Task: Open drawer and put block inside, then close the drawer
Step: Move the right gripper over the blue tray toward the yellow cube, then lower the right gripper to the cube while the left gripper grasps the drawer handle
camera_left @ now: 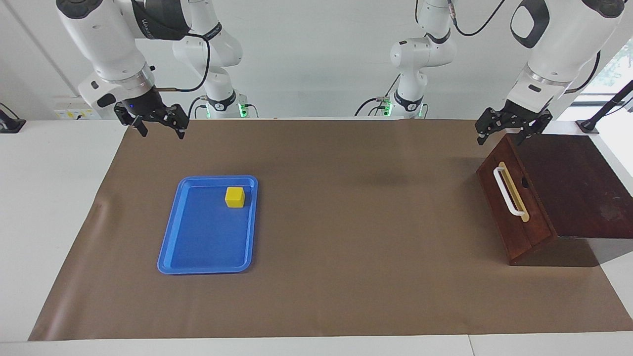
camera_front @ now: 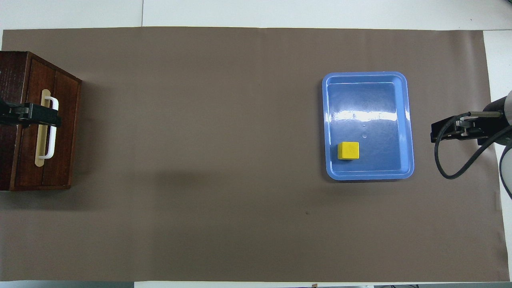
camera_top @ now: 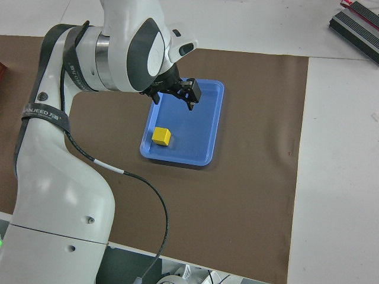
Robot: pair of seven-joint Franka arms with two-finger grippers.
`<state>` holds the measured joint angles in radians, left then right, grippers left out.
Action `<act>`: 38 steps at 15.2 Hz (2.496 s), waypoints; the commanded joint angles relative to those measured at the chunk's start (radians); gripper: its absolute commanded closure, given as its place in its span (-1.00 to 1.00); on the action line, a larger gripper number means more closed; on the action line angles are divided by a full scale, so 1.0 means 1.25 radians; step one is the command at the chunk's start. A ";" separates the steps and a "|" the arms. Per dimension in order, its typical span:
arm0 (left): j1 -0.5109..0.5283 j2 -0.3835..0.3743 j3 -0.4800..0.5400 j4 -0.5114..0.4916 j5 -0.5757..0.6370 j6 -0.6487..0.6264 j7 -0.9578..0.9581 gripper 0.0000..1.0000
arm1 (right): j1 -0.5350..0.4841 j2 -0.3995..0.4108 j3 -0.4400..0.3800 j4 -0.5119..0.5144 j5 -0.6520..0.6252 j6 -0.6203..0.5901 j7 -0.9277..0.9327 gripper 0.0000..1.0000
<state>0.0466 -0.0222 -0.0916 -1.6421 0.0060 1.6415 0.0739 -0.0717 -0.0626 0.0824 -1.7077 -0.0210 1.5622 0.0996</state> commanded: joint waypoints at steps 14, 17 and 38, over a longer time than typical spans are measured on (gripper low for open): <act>0.003 -0.018 0.000 -0.017 -0.001 0.000 -0.004 -1.00 | -0.020 0.088 0.003 0.048 0.058 0.057 0.441 -0.97; 0.003 -0.018 0.000 -0.017 -0.001 0.001 -0.003 -1.00 | -0.024 0.127 0.000 0.067 0.099 0.065 0.756 -0.97; 0.003 -0.018 0.000 -0.017 -0.001 0.000 -0.004 -1.00 | -0.117 0.131 -0.002 -0.327 0.603 0.332 0.881 -0.98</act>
<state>0.0466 -0.0222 -0.0916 -1.6423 0.0060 1.6415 0.0738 -0.2114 0.1167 0.0769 -2.0657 0.6754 1.9465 1.2621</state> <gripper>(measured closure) 0.000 0.004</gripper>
